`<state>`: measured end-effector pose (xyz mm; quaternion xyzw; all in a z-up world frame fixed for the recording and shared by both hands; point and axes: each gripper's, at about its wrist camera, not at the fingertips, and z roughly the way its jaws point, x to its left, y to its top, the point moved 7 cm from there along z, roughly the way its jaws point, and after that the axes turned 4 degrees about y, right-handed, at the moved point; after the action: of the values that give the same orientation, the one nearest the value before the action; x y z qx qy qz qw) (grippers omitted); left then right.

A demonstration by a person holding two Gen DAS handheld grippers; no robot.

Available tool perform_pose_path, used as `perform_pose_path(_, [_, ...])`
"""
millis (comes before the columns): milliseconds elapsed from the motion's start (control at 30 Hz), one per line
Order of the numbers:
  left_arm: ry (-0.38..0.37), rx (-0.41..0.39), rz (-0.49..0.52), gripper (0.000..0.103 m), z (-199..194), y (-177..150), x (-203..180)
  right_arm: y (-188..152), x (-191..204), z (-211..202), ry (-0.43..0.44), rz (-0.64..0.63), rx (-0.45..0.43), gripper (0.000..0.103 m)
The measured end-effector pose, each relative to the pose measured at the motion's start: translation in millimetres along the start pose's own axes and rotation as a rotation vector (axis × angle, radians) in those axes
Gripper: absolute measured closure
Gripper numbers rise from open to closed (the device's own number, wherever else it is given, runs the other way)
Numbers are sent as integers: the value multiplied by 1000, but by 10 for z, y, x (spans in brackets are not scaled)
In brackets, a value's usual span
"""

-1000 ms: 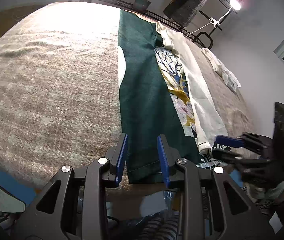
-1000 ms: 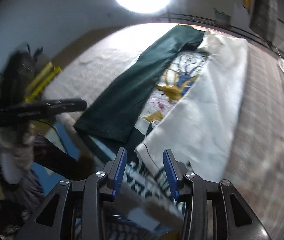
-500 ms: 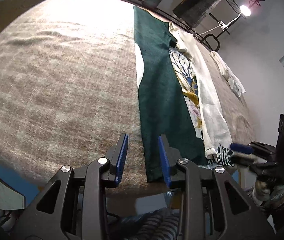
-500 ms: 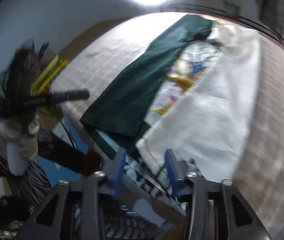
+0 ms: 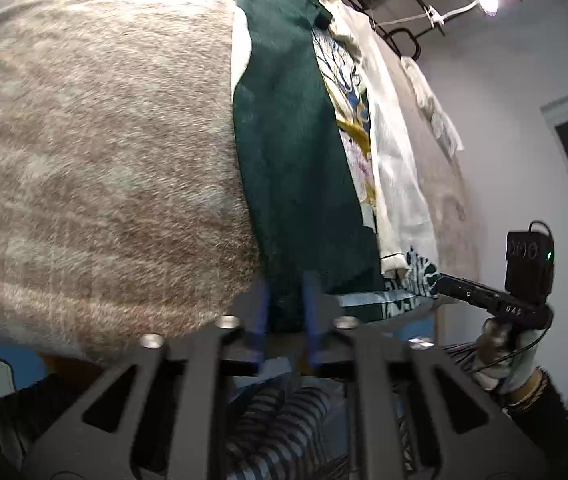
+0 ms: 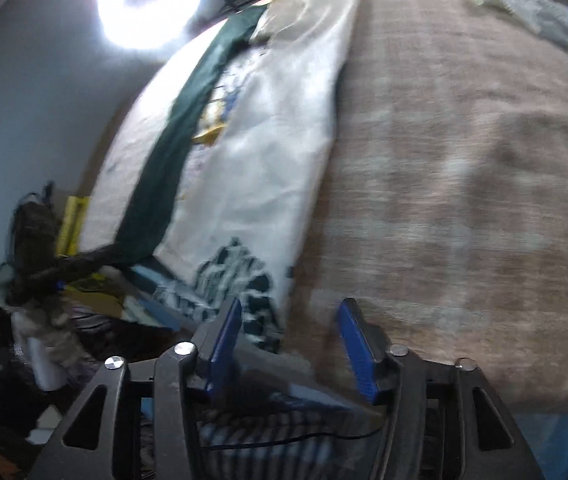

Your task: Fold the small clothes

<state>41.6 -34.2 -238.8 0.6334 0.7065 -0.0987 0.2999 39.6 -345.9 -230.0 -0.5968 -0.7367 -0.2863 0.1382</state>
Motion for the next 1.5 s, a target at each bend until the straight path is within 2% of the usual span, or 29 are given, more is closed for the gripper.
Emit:
perform_pose_path(33, [-7, 5, 4, 99, 19, 13, -28, -7, 18, 45, 31, 16, 22, 76])
perform_pose_path(100, [-18, 7, 3, 101, 30, 39, -54, -20, 49, 138, 59, 28, 46, 96])
perform_pose_path(200, [-31, -5, 12, 102, -10, 126, -130, 34, 101, 153, 116, 50, 48, 103])
perform_pose_path(400, [-48, -63, 32, 103, -166, 504, -265, 357, 190, -114, 189, 95, -60, 103])
perform_pose_path(633, [-50, -143, 48, 103, -302, 1101, -376, 923, 170, -329, 175, 111, -165, 103])
perform_pose_path(767, [-51, -165, 21, 103, -253, 1441, -339, 1311, 145, -390, 176, 118, -218, 103])
perform_pose_path(867, [-20, -175, 25, 103, -149, 1703, -314, 1609, 90, -391, 165, 118, -249, 103])
perform_pose_path(1067, [5, -166, -2, 103, 100, 2064, -171, 1993, -86, -152, 132, 159, -245, 103])
perform_pose_path(1267, [17, -159, -23, 103, 284, 2220, -129, 2192, -259, 41, 94, 184, -224, 103])
perform_pose_path(1400, [60, -175, -23, 103, 344, 2288, -97, 2285, -342, 86, 73, 194, -223, 103])
perform_pose_path(1467, [75, -178, -46, 103, 354, 2310, -39, 2304, -371, 95, 65, 198, -219, 99])
perform_pose_path(1500, [83, -175, -52, 99, 361, 2316, -29, 2318, -383, 89, 57, 197, -219, 93])
